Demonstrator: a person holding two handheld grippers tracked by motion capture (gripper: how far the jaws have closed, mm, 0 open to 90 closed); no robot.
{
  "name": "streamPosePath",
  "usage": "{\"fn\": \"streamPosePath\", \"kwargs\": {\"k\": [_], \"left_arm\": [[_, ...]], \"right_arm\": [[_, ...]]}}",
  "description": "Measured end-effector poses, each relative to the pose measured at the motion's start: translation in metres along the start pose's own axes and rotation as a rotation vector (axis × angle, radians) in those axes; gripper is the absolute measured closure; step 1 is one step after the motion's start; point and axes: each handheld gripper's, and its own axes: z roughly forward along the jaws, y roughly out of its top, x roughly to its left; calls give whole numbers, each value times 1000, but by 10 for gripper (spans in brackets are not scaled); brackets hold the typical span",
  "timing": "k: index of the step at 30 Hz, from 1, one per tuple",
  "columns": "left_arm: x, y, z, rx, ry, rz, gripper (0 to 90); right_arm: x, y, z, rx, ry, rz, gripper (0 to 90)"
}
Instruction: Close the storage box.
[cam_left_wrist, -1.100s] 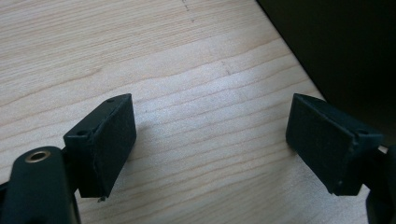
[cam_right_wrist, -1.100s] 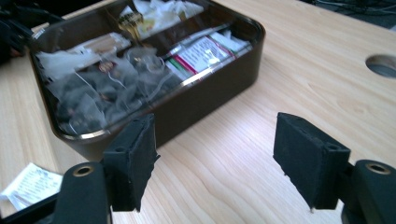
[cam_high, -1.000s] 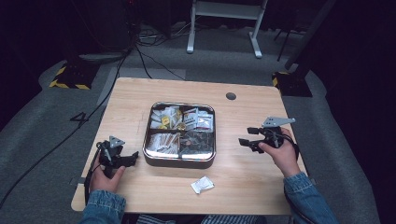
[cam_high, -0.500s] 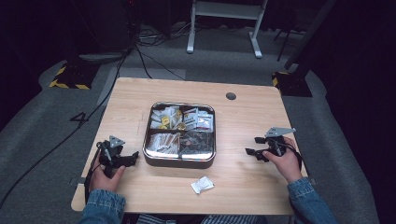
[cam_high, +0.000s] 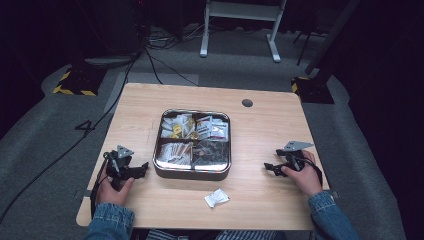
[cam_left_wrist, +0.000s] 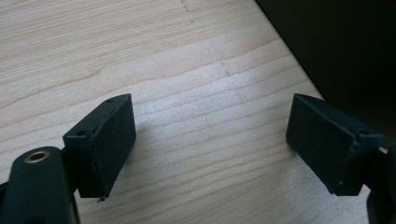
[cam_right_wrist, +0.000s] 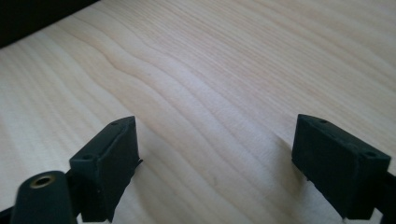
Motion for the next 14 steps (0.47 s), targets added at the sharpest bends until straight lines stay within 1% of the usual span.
{"fn": "streamPosePath", "kwargs": {"k": [6, 14], "left_arm": [[0, 0, 0, 0, 0, 0, 162], [0, 0, 0, 0, 0, 0, 162]], "right_arm": [[1, 1, 2, 6, 9, -11, 95], [1, 1, 2, 7, 17, -10, 93]]}}
